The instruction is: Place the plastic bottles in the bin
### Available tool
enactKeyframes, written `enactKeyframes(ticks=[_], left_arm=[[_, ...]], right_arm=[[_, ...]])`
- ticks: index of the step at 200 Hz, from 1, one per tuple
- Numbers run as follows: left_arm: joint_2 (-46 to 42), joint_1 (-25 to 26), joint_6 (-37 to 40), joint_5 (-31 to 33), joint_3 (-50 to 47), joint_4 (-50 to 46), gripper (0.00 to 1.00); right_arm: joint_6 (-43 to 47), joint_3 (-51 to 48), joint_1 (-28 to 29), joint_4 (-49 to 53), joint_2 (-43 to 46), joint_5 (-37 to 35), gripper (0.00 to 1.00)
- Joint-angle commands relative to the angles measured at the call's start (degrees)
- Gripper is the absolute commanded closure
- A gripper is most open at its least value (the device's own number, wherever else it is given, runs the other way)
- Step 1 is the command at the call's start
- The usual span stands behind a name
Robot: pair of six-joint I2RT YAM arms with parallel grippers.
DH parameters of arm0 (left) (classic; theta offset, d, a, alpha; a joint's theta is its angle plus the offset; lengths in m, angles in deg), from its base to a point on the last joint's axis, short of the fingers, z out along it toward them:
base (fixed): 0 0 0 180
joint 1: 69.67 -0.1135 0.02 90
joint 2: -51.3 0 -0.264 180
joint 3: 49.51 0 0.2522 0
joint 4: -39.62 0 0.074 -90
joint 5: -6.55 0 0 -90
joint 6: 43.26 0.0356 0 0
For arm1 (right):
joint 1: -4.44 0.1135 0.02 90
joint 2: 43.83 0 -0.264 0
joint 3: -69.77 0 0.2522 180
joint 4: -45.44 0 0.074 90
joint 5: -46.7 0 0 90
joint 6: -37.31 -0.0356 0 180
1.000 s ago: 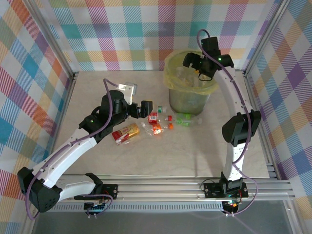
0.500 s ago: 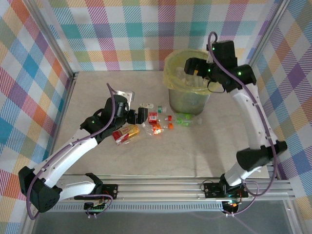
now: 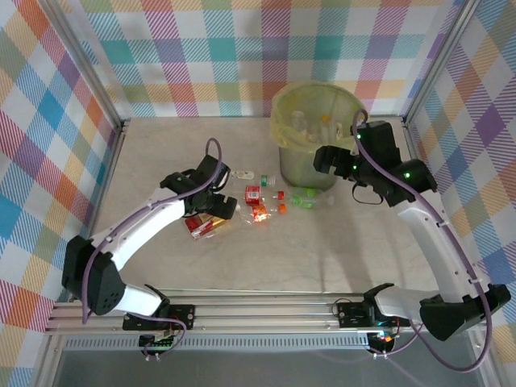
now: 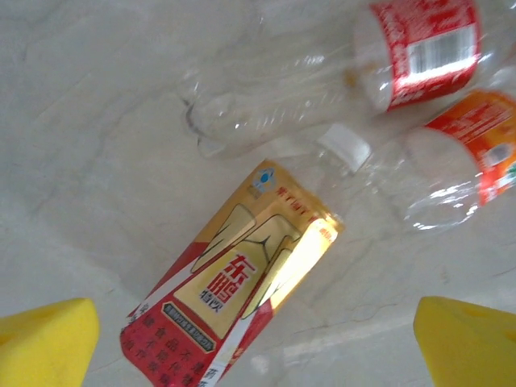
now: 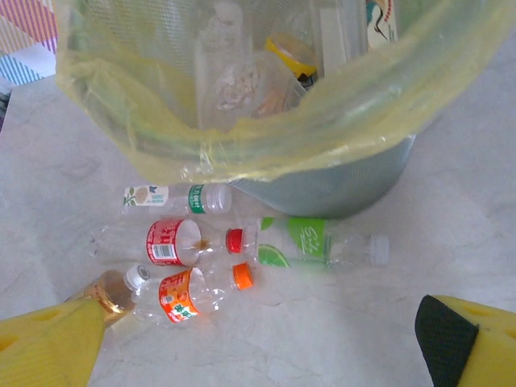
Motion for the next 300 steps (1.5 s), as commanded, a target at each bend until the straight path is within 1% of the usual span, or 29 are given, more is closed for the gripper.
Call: enactKeyframes(ticks=[1, 38, 59, 129, 199, 234, 238, 257, 273, 284, 300], left_arm=[[3.2, -1.1, 5.1, -0.2, 2.6, -5.5, 0.0], [7.6, -2.7, 9.1, -2.1, 3.1, -7.3, 0.0], [9.8, -3.9, 9.9, -2.5, 2.9, -8.5, 0.0], [15.5, -6.6, 11.9, -5.8, 3.3, -8.9, 0.0], [19.2, -7.3, 12.3, -6.1, 2.9, -8.5, 0.01], [20.4, -7.5, 12.1, -5.4, 2.8, -10.1, 0.05], [20.4, -7.5, 12.1, -5.4, 2.9, -10.3, 0.07], [20.5, -7.5, 12.0, -5.2, 2.8, -10.9, 0.09], [20.9, -7.5, 12.0, -5.2, 2.8, -11.5, 0.14], [21.3, -7.5, 12.0, -5.1, 2.7, -11.9, 0.2], [21.5, -7.5, 12.1, -5.3, 2.6, -12.4, 0.24]], right_arm=[[-2.9, -2.1, 0.1, 0.3, 1.0, -0.7, 0.0], [-3.8, -4.5, 0.1, 3.7, 1.9, -1.7, 0.0], [-4.1, -5.7, 0.1, 4.5, 2.7, -2.3, 0.0], [-4.3, -6.7, 0.1, 4.4, 2.8, -3.1, 0.0], [-4.3, -6.9, 0.1, 4.0, 2.3, -3.6, 0.01], [-4.4, -7.2, 0.1, 4.1, 2.2, -3.8, 0.0], [-4.4, -7.3, 0.1, 4.1, 2.1, -3.9, 0.0], [-4.4, -7.3, 0.1, 4.1, 2.1, -3.9, 0.0], [-4.4, -7.4, 0.1, 3.7, 2.1, -3.9, 0.0], [-4.5, -7.5, 0.1, 3.6, 2.1, -3.9, 0.0], [-4.5, -7.6, 0.1, 3.5, 2.0, -3.9, 0.0]])
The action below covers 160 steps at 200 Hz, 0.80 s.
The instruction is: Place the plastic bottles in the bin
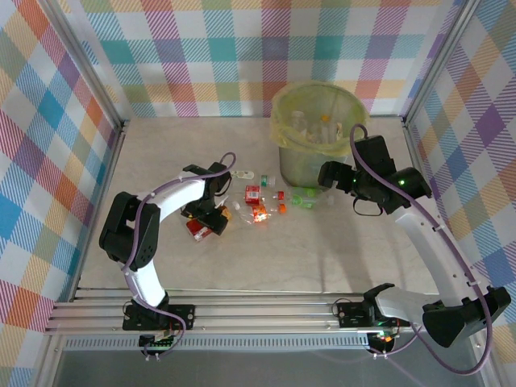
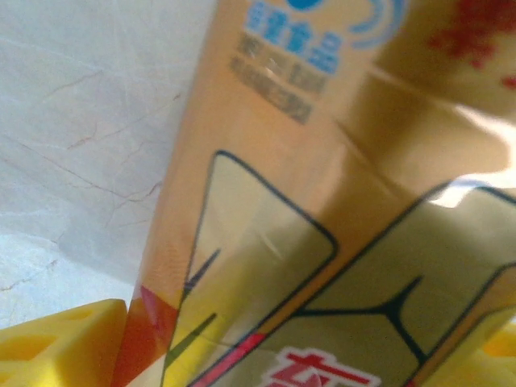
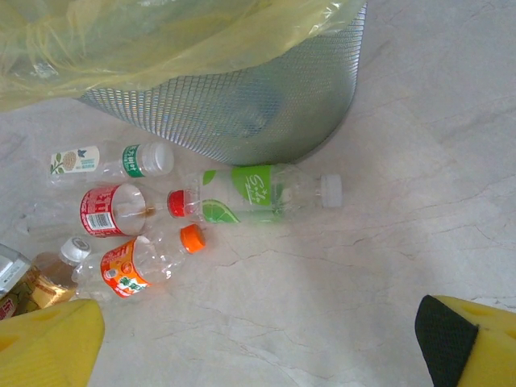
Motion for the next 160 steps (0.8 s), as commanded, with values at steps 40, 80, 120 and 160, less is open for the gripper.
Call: enactKeyframes(ticks=[40, 80, 120, 160], left_arm=[[0.4, -0.8, 0.4, -1.8, 1.5, -4.5, 0.4], [-2.2, -0.7, 0.1, -1.5, 2.3, -6.0, 0.44], [-7.4, -0.7, -0.9, -0.7, 3.7, -6.8, 0.5], [-13.1, -0.7, -2.8, 1.9, 5.7, -7.3, 0.56]], right_arm=[[-1.0, -0.5, 0.1, -0.2, 0.0, -1.0, 0.0], [-1.1, -0.3, 0.1, -0.8, -0.1, -1.0, 0.0], [-1.1, -0.3, 0.1, -1.2, -0.4, -0.5, 0.0], [-1.2, -0.7, 0.1, -1.8, -0.2, 0.1, 0.0]])
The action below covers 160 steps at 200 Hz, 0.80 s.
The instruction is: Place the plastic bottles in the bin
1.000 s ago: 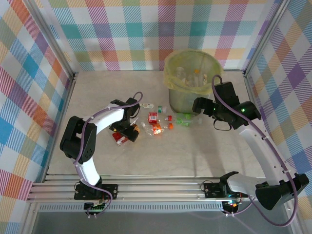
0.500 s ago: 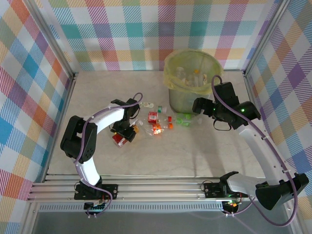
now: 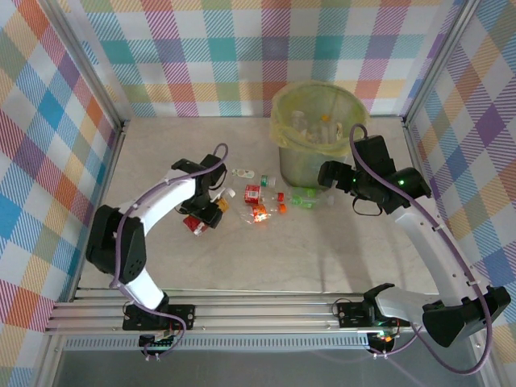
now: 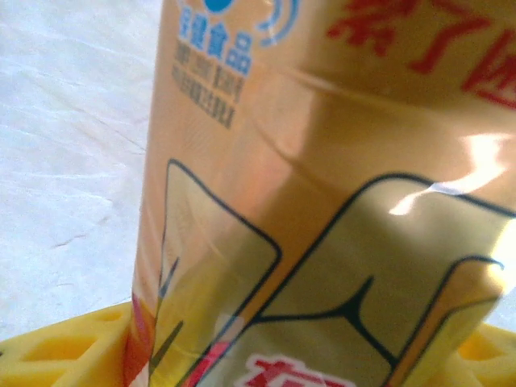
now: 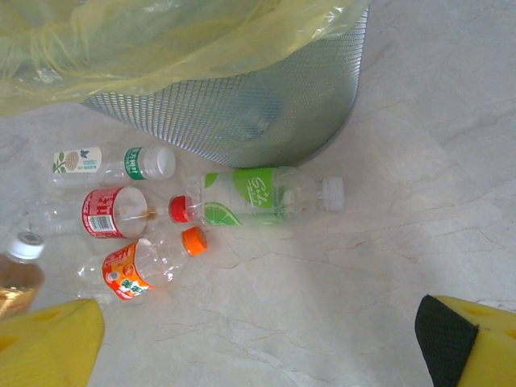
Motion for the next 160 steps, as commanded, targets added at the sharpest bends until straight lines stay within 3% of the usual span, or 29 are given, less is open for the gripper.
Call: enactKeyframes(ticks=[1, 82, 160], left_arm=[[-4.2, -0.7, -2.1, 2.3, 2.5, -2.7, 0.56], [-9.5, -0.7, -6.1, 3.7, 11.7, -0.6, 0.62], [-9.7, 2.2, -7.7, -5.0, 25.3, 12.1, 0.62]], right_arm=[[-1.2, -0.6, 0.1, -1.2, -0.1, 0.1, 0.0], [-0.9, -1.6, 0.1, -2.0, 1.8, 0.1, 0.0], [-1.1, -2.9, 0.1, -2.9, 2.6, 0.4, 0.0]])
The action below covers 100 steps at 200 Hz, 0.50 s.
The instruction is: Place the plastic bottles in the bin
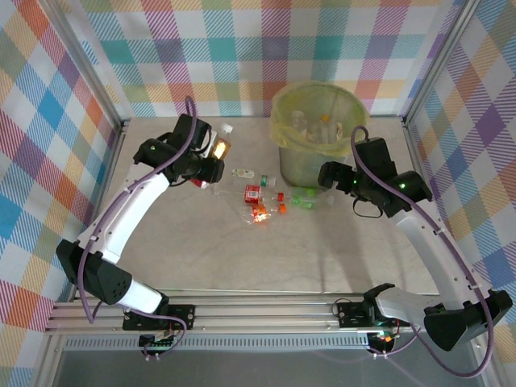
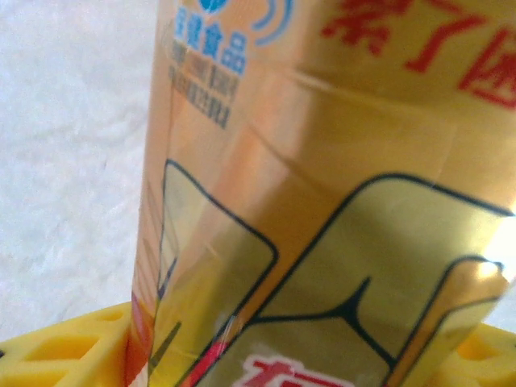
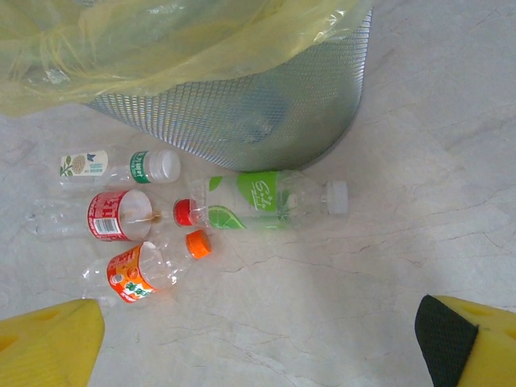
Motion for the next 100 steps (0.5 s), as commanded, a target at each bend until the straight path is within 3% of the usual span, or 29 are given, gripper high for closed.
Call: enactKeyframes(ticks=[1, 61, 100], left_arm=[[-1.2, 1.4, -1.0, -4.6, 4.7, 7.5, 0.62], [7.5, 4.4, 0.3, -13.0, 18.9, 16.3, 0.62], [11.1, 5.9, 1.2, -19.2, 22.6, 19.6, 0.62]], right_arm=[[-1.1, -1.0, 0.1, -1.2, 1.1, 0.2, 0.0], [-0.9, -0.6, 0.1, -2.9, 1.5, 0.6, 0.0], [1.3, 4.4, 0.0, -10.5, 0.2, 7.3, 0.0]])
